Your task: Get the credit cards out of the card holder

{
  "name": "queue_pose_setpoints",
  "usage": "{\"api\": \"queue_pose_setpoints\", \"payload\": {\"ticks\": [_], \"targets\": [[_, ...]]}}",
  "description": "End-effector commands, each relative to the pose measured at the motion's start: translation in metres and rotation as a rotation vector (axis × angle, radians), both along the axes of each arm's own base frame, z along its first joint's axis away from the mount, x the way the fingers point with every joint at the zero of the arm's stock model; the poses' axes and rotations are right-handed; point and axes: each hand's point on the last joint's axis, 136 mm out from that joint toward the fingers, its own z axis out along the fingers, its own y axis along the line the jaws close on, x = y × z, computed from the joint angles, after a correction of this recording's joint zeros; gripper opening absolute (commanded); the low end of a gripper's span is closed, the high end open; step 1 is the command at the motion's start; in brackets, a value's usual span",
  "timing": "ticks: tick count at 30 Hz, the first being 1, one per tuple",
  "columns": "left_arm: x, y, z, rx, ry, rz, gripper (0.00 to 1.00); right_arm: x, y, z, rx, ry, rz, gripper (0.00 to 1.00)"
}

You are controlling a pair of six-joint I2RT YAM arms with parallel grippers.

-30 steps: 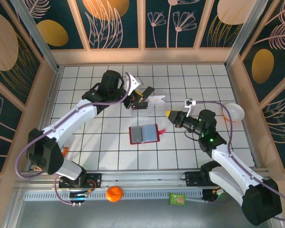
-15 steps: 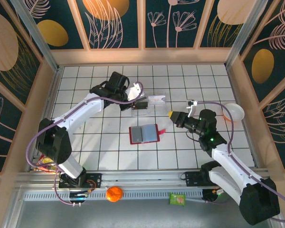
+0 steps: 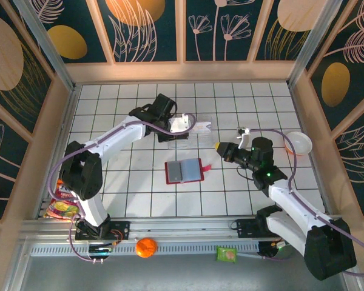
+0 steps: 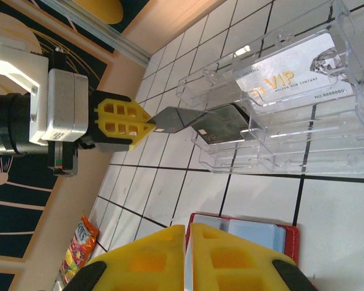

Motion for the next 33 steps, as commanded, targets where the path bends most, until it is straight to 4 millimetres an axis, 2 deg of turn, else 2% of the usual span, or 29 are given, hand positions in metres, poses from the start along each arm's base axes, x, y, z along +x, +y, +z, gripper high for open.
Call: {"api": "queue_pose_setpoints", "payload": {"ticks": [1,13,18,33], "targets": [[0.003,0.0,-0.006,0.045,-0.013,-0.031,0.0,0.009,-0.001,0.021,0.011,-0.048,-0.016,0.12],[0.013,0.001,-0.019,0.083,-0.029,-0.026,0.0,0.01,-0.001,0.02,0.009,-0.044,-0.022,0.12],[0.019,0.001,-0.018,0.085,-0.058,-0.01,0.0,0.009,-0.001,0.021,0.011,-0.046,-0.019,0.12],[0.021,0.002,-0.032,0.096,-0.058,-0.003,0.0,0.01,-0.001,0.023,0.013,-0.051,-0.02,0.12]]}}
